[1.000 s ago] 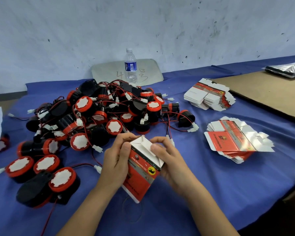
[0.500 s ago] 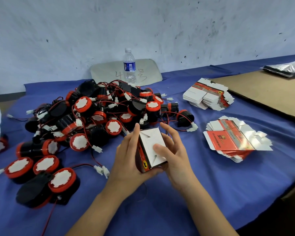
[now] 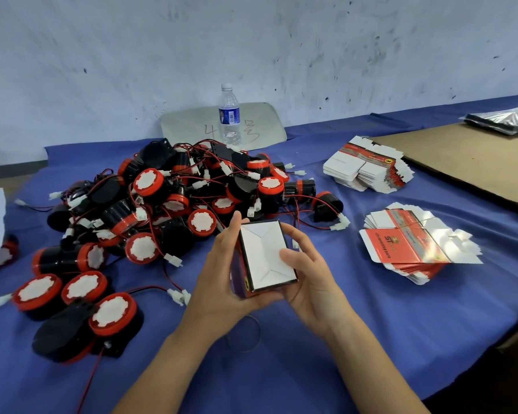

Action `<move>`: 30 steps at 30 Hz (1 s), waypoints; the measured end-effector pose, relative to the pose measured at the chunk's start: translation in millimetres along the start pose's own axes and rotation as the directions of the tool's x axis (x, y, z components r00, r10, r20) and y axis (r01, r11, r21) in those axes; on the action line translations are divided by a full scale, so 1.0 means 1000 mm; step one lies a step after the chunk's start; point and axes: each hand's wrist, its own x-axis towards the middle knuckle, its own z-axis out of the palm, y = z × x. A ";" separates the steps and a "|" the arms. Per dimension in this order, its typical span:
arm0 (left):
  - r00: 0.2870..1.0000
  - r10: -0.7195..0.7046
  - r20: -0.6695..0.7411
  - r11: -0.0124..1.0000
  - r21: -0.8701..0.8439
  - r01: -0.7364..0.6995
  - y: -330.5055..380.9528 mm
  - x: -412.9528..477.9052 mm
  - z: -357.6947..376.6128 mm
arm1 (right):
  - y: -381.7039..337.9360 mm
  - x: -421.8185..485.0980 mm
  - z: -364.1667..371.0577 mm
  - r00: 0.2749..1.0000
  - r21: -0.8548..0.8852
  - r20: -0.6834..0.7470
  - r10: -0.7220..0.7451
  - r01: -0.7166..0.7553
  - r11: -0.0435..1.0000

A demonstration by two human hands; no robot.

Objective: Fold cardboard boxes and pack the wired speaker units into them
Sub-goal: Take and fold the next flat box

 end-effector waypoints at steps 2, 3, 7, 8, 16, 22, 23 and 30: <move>1.000 -0.022 0.022 0.999 -0.030 0.023 -0.001 0.000 -0.003 | -0.001 -0.001 0.000 0.999 0.023 0.034 0.031 -0.032 0.999; 0.999 -0.022 0.041 0.999 -0.027 0.023 -0.001 0.001 -0.004 | -0.002 -0.002 0.000 0.997 0.021 0.059 0.044 -0.045 0.999; 0.995 -0.010 0.102 0.999 -0.030 0.013 -0.004 0.003 -0.006 | -0.009 -0.005 0.000 0.975 0.049 0.214 0.056 -0.068 0.996; 0.994 -0.018 0.111 0.998 -0.054 0.025 -0.005 0.003 -0.005 | -0.009 -0.005 0.001 0.971 0.052 0.236 0.049 -0.063 0.997; 0.986 -0.118 0.115 0.989 0.101 0.106 -0.019 0.009 -0.023 | -0.004 -0.004 0.003 0.976 -0.114 0.011 -0.216 0.216 0.970; 0.941 -0.291 -0.171 0.950 0.061 0.305 -0.035 0.008 -0.031 | 0.014 -0.004 0.000 0.810 -0.950 0.183 -0.557 0.292 0.113; 0.943 -0.299 -0.142 0.954 -0.034 0.298 -0.034 0.008 -0.027 | 0.016 -0.004 -0.001 0.810 -0.960 0.257 -0.527 0.275 -0.046; 0.966 -0.238 0.103 0.966 -0.079 0.247 -0.013 0.002 0.000 | 0.019 -0.004 0.001 0.724 -0.907 0.396 -0.564 0.405 -0.118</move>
